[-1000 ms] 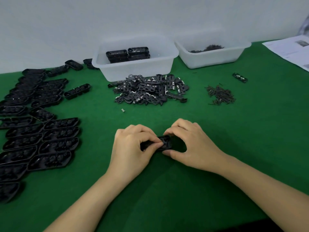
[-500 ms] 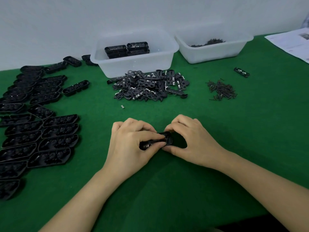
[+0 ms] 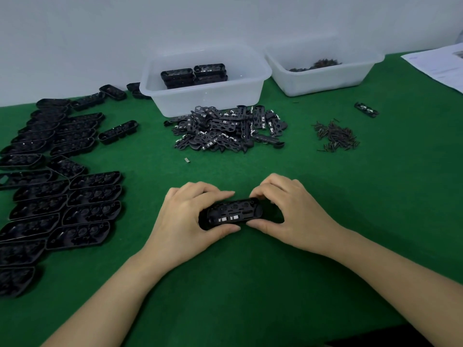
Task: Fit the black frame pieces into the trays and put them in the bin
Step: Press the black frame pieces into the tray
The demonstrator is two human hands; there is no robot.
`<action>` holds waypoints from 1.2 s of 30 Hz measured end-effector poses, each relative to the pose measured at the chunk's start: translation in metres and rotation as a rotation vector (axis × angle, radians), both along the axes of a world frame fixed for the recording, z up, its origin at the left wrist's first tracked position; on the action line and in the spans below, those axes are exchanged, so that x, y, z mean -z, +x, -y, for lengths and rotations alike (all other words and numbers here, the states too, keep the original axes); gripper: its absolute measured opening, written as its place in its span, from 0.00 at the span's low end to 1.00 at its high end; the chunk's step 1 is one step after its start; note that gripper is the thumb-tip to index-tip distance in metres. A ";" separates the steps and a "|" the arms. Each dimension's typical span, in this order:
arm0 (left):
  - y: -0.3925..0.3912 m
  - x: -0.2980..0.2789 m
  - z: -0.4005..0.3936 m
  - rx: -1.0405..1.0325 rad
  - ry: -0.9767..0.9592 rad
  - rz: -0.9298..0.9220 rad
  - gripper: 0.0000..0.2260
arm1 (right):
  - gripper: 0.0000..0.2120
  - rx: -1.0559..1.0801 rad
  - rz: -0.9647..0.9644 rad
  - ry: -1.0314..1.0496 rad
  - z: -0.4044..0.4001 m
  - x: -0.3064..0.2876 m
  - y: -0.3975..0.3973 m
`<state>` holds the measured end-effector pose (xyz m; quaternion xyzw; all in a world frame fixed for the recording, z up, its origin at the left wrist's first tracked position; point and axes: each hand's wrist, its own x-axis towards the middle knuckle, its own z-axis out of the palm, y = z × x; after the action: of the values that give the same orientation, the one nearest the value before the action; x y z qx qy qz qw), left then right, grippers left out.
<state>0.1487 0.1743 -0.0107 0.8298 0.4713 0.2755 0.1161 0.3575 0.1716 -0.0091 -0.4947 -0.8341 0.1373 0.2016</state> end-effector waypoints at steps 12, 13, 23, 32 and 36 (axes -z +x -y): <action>0.007 0.005 0.000 0.023 -0.004 0.137 0.17 | 0.11 0.052 -0.214 -0.138 -0.005 -0.004 -0.009; 0.007 0.005 0.000 0.024 -0.003 0.137 0.17 | 0.09 0.059 -0.206 -0.146 -0.005 -0.004 -0.010; 0.005 0.008 0.000 0.057 -0.001 0.141 0.19 | 0.10 0.046 -0.230 -0.458 -0.011 -0.016 -0.006; 0.005 0.008 -0.003 0.068 -0.042 0.189 0.17 | 0.10 0.018 -0.270 -0.512 -0.010 -0.018 -0.002; 0.004 0.007 -0.003 0.060 -0.048 0.190 0.16 | 0.12 -0.106 -0.269 -0.440 -0.006 -0.015 0.009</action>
<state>0.1529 0.1774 -0.0175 0.8106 0.4397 0.3379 0.1882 0.3662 0.1772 0.0059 -0.4594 -0.7748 0.3902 0.1909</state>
